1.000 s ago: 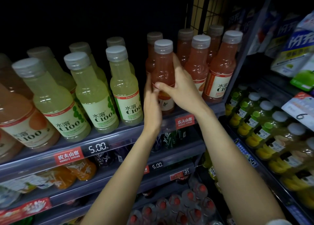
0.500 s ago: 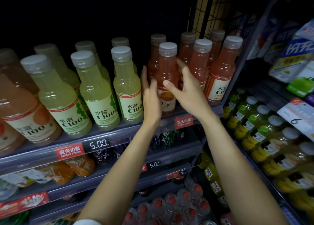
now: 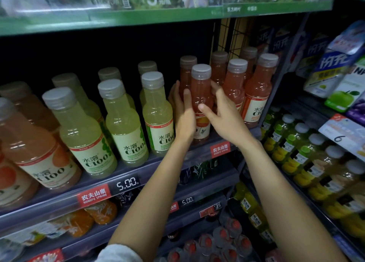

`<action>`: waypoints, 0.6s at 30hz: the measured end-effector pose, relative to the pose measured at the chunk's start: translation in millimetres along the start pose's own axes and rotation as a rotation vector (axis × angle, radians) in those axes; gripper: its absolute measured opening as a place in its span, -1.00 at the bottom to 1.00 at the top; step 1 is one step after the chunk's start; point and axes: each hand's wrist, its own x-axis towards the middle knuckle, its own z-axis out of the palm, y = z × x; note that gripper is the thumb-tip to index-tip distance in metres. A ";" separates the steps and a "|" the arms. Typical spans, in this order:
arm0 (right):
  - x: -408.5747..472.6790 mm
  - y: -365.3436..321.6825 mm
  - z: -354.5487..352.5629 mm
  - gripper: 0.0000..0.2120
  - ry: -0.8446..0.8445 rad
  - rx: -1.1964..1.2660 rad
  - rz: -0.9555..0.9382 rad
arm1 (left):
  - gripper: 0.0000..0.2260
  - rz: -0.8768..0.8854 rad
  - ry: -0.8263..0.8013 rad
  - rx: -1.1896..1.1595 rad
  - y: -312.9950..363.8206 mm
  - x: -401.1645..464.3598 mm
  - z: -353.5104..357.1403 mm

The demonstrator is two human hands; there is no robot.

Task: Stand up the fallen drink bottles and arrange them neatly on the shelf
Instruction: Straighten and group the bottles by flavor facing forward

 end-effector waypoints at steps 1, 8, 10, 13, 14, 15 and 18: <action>-0.6 -0.7 0.3 -0.38 0.002 -0.005 0.004 | -0.50 -0.001 -0.007 -0.001 0.2 -0.6 -0.7; -19.8 -10.8 1.3 -0.45 0.150 0.005 -0.001 | -0.42 0.103 -0.128 0.050 17.3 -27.0 -9.3; -34.0 -14.0 -3.1 -0.55 0.277 -0.077 -0.080 | -0.40 0.212 -0.156 0.133 23.2 -47.6 -16.9; -59.8 -14.9 -11.1 -0.73 0.478 -0.431 -0.310 | -0.41 0.458 -0.203 0.306 23.1 -72.1 -29.9; -67.0 -11.2 -12.6 -0.76 0.510 -0.541 -0.379 | -0.43 0.562 -0.229 0.353 20.4 -76.9 -32.6; -72.4 -5.9 -14.4 -0.77 0.518 -0.619 -0.420 | -0.44 0.629 -0.246 0.391 16.1 -79.3 -34.1; -75.0 17.4 -22.7 -0.78 0.493 -0.697 -0.403 | -0.39 0.549 -0.216 0.402 4.6 -76.0 -33.3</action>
